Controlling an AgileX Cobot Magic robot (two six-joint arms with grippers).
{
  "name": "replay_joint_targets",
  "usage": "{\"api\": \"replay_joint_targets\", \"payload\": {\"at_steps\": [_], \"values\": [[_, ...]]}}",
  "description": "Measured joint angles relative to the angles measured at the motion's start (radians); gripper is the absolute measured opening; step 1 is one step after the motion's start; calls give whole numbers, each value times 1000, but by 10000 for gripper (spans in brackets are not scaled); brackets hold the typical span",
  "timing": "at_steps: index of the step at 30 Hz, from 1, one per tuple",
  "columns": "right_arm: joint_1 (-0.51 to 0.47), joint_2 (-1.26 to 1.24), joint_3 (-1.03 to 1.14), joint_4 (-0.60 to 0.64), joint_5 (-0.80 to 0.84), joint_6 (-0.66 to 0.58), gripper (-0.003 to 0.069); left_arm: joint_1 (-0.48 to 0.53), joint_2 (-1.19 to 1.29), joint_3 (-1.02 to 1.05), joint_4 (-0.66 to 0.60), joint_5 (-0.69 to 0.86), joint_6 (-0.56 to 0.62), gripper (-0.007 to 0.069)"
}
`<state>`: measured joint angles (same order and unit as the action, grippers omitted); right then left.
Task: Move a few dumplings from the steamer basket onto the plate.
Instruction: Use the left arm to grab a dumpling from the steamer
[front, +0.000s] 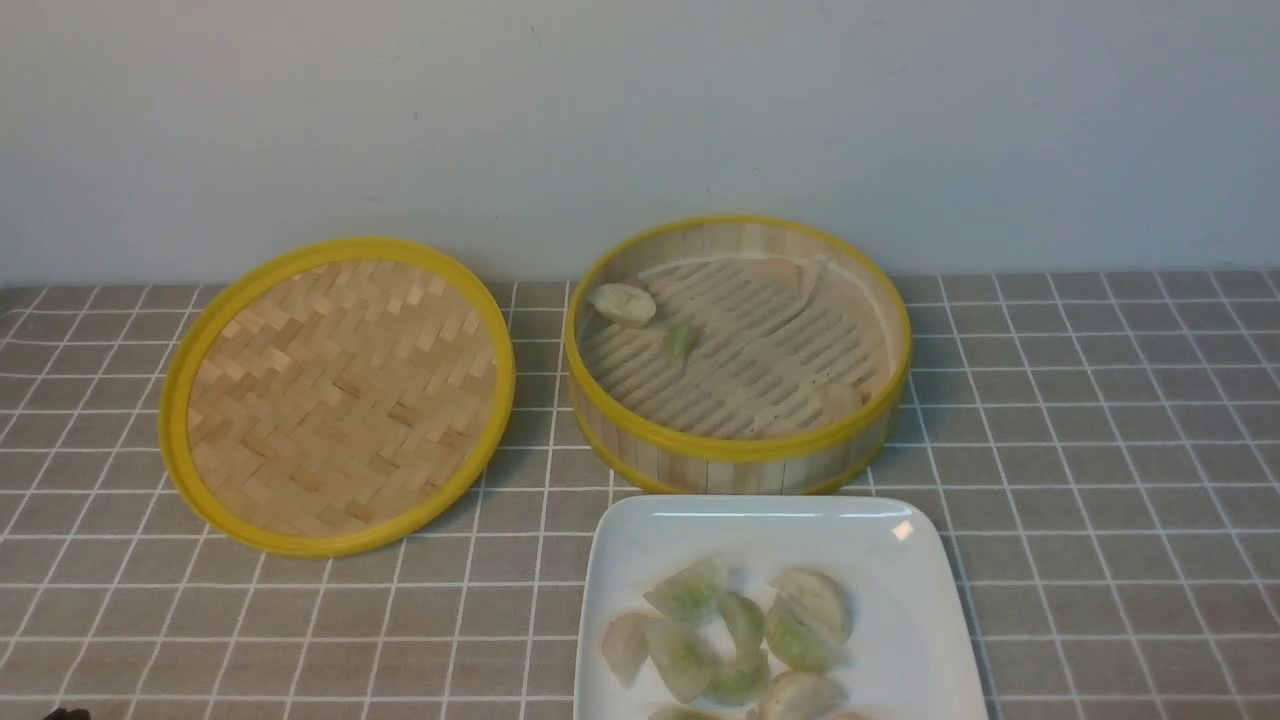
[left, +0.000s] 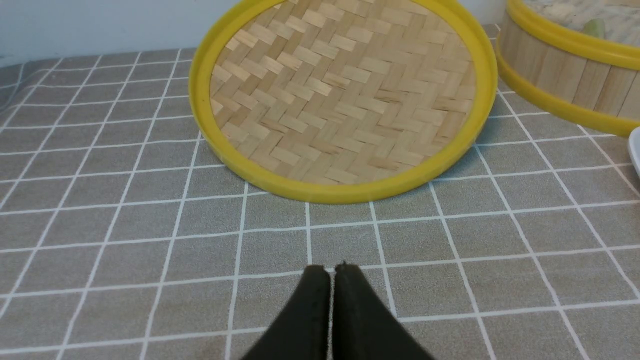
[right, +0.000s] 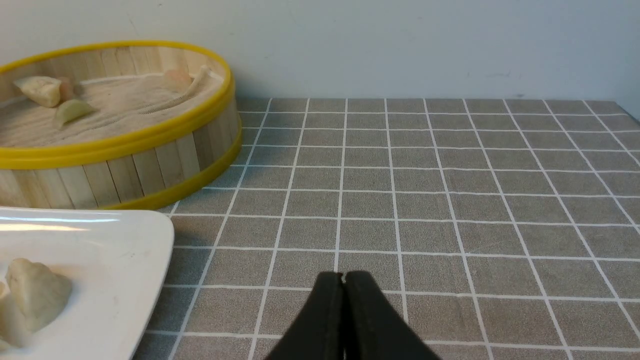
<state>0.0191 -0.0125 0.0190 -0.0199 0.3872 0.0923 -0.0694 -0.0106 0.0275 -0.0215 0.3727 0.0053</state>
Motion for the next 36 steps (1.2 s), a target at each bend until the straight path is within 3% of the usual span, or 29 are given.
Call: {"api": "replay_joint_targets", "payload": {"at_steps": [13,17,23,28,32,36], "values": [[0,0,0,0,0,0,-13,0,0,0,12,-6,-5,-5],[0,0,0,0,0,0,-13,0,0,2,-56,-96,-51,-5],[0,0,0,0,0,0,-13,0,0,2,-277,-519,-142,-5],[0,0,0,0,0,0,-13,0,29,-63,-291,-806,-236,-5],[0,0,0,0,0,0,-13,0,212,-297,-136,-622,-357,-5],[0,0,0,0,0,0,-13,0,526,-636,118,-194,-517,-5]]}}
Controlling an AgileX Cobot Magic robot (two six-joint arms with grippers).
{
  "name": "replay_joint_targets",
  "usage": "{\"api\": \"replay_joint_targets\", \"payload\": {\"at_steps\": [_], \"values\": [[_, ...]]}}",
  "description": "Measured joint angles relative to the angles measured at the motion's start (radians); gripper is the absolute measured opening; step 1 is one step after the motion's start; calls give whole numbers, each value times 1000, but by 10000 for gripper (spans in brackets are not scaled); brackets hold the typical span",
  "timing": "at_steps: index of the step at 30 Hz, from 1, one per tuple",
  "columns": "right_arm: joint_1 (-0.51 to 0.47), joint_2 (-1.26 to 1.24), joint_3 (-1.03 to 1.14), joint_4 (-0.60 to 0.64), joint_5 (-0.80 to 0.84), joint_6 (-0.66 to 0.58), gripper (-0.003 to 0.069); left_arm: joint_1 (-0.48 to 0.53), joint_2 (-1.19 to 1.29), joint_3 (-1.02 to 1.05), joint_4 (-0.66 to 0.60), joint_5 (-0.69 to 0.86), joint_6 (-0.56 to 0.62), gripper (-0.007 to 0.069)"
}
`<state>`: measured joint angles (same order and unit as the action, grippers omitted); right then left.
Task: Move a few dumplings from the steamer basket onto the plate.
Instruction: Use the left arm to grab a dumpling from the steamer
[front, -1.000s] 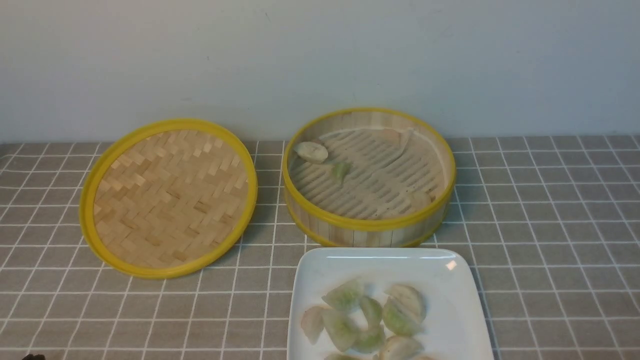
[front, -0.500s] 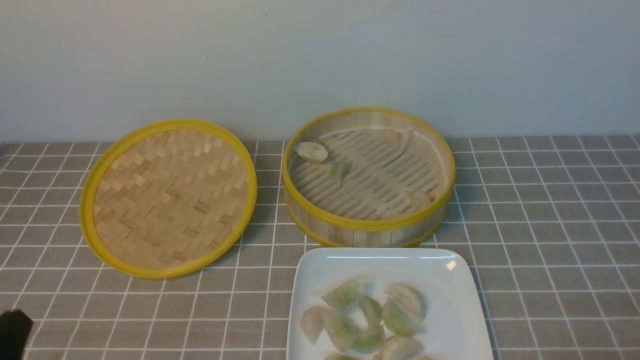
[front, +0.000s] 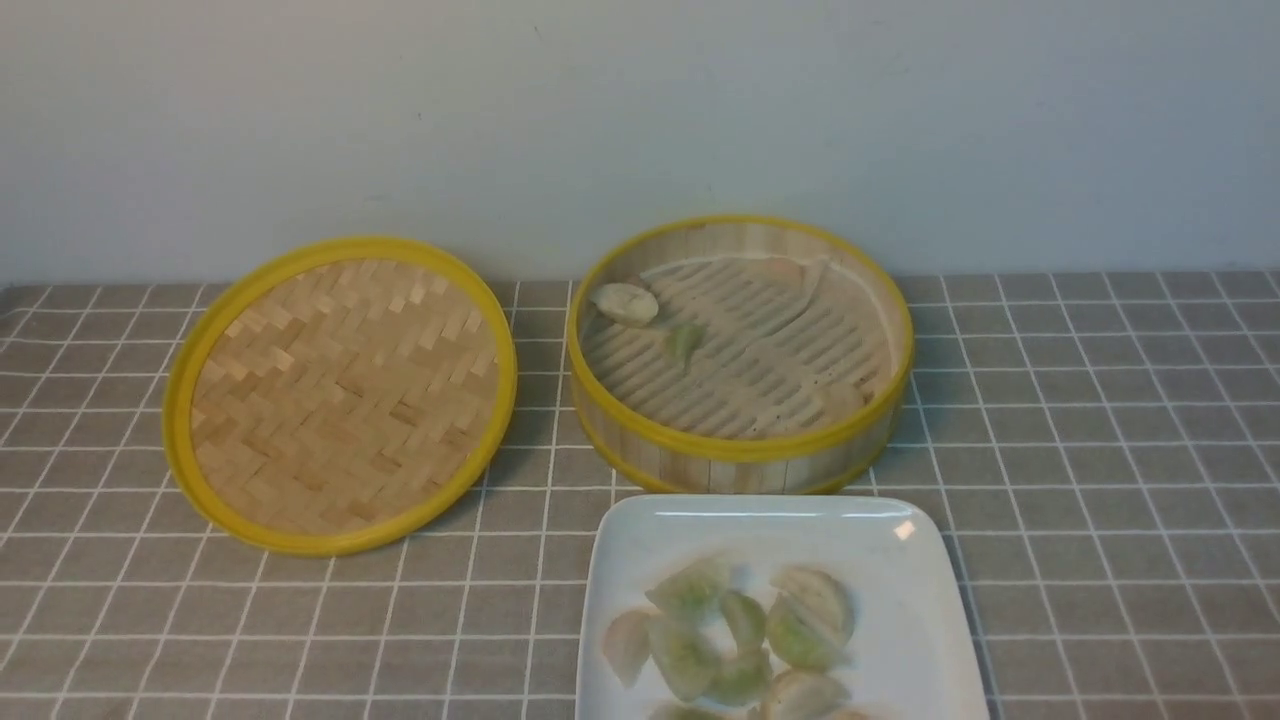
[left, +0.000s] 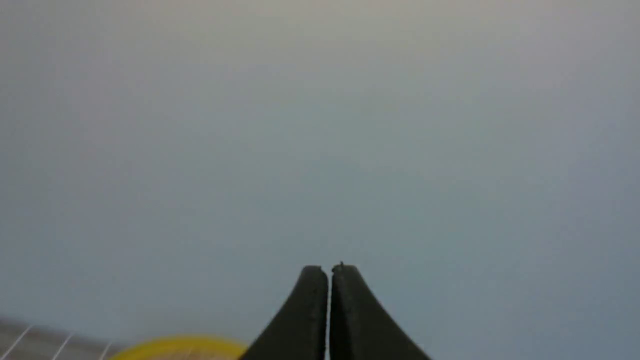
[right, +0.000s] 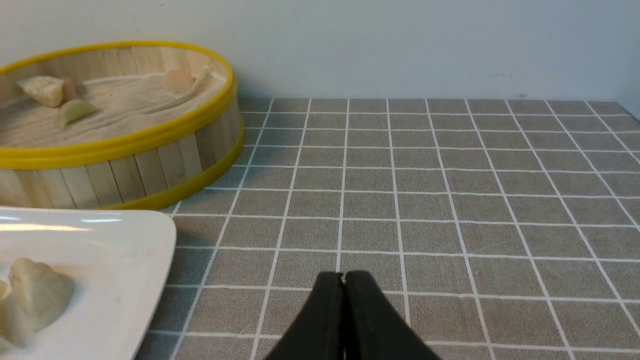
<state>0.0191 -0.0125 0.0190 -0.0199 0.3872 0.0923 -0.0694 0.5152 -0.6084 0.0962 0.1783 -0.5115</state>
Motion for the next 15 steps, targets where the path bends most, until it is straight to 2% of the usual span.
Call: {"api": "replay_joint_targets", "payload": {"at_steps": [1,3,4,5,6,8,10,13,14,15], "values": [[0,0,0,0,0,0,-13,0,32,-29,13,41,-6,-5],[0,0,0,0,0,0,-13,0,225,-177,45,247,5,-5],[0,0,0,0,0,0,-13,0,225,-189,45,288,10,-5],[0,0,0,0,0,0,-13,0,332,-261,32,403,53,-5],[0,0,0,0,0,0,-13,0,452,-360,-12,543,149,-5],[0,0,0,0,0,0,-13,0,549,-440,-72,661,247,-5],[0,0,0,0,0,0,-13,0,716,-546,-206,785,389,-5],[0,0,0,0,0,0,-13,0,831,-619,-330,837,500,-5],[0,0,0,0,0,0,-13,0,912,-670,-422,859,585,-5],[0,0,0,0,0,0,-13,-1,930,-683,-440,861,603,-5]]}}
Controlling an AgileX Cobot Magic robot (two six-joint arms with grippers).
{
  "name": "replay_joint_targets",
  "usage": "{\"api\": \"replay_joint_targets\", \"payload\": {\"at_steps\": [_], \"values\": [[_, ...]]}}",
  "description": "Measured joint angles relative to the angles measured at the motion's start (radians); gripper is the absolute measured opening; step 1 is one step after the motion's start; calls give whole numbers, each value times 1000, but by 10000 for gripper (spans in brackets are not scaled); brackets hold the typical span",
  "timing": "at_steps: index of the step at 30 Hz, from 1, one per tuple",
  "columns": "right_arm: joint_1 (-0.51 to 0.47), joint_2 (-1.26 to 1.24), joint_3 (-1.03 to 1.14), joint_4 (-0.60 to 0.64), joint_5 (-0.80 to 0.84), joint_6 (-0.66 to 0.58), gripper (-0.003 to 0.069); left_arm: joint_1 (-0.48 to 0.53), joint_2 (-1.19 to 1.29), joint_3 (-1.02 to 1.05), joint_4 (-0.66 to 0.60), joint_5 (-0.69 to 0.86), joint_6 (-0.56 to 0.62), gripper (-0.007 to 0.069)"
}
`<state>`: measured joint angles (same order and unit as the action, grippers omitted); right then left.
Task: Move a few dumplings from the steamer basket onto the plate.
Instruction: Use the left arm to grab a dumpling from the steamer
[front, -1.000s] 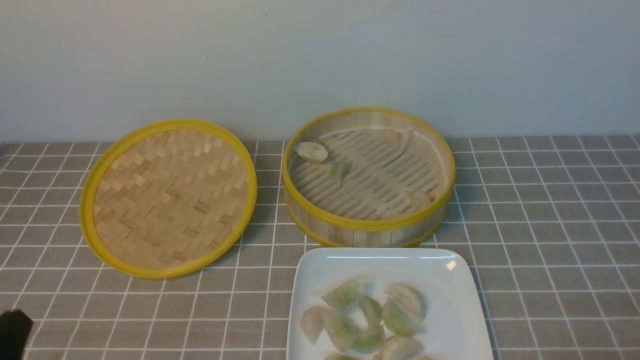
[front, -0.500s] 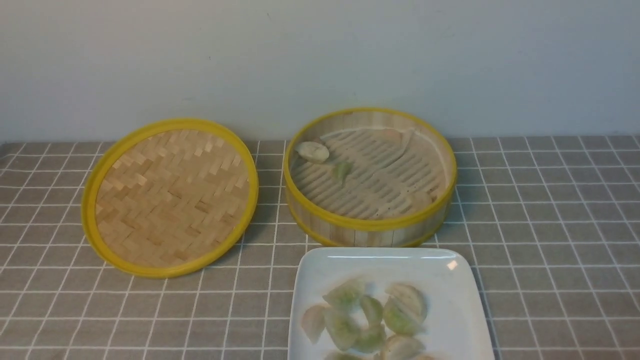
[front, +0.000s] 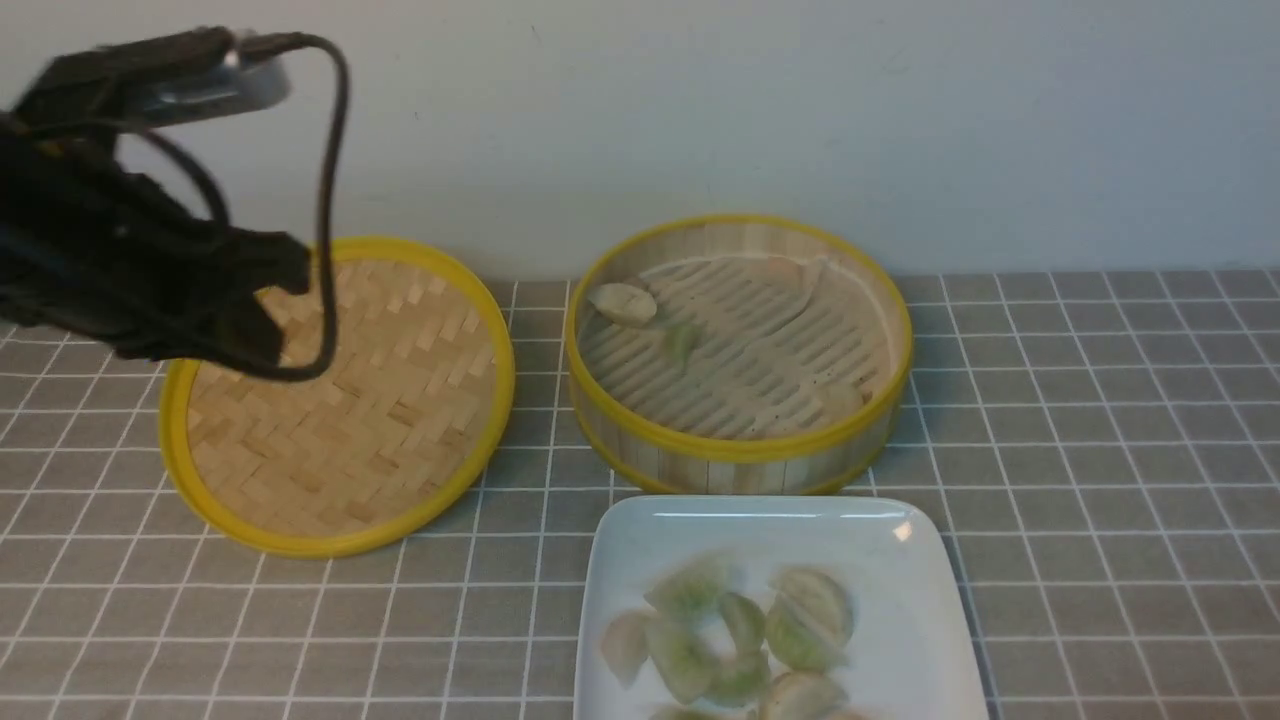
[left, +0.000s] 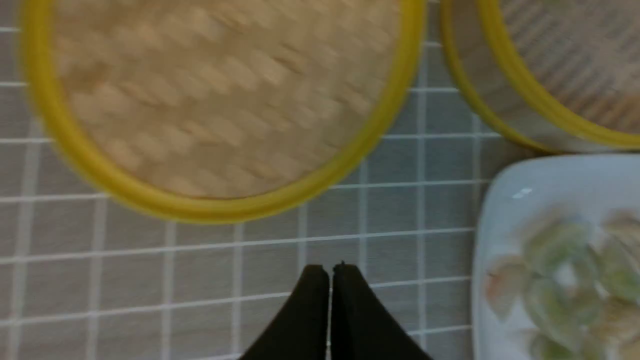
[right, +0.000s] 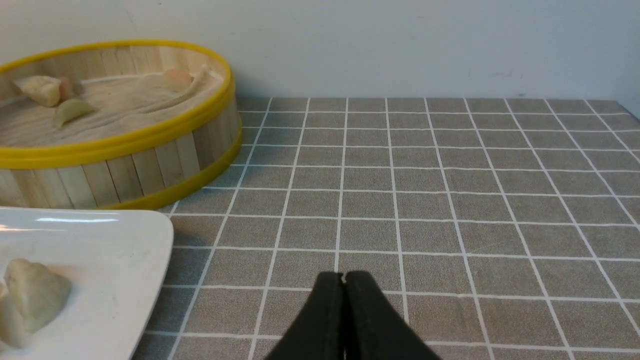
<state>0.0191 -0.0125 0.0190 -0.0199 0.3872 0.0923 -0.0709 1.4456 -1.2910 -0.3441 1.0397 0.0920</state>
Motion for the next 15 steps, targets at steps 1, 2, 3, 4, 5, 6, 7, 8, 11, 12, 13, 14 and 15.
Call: {"api": "replay_joint_targets", "payload": {"at_steps": [1,2,3,4,5,6,7,8,11,12,13,14,15], "values": [[0,0,0,0,0,0,-13,-16,68,-50,-50,7,53,-5],[0,0,0,0,0,0,-13,-19,76,-56,-53,7,58,-5],[0,0,0,0,0,0,-13,-45,138,-112,-61,7,82,-5],[0,0,0,0,0,0,-13,-68,181,-154,-56,6,90,-5],[0,0,0,0,0,0,-13,-68,181,-154,-56,6,90,-5],[0,0,0,0,0,0,-13,-105,227,-202,-35,5,93,-5],[0,0,0,0,0,0,-13,-110,227,-209,-35,5,93,-5],[0,0,0,0,0,0,-13,-161,286,-263,-8,4,93,-5],[0,0,0,0,0,0,-13,-240,395,-379,23,1,93,-5],[0,0,0,0,0,0,-13,-260,430,-406,32,-1,93,-5],[0,0,0,0,0,0,-13,-278,463,-439,42,-4,93,-4],[0,0,0,0,0,0,-13,-284,483,-458,46,-8,93,-3],[0,0,0,0,0,0,-13,-304,521,-495,63,-23,94,1]]}}
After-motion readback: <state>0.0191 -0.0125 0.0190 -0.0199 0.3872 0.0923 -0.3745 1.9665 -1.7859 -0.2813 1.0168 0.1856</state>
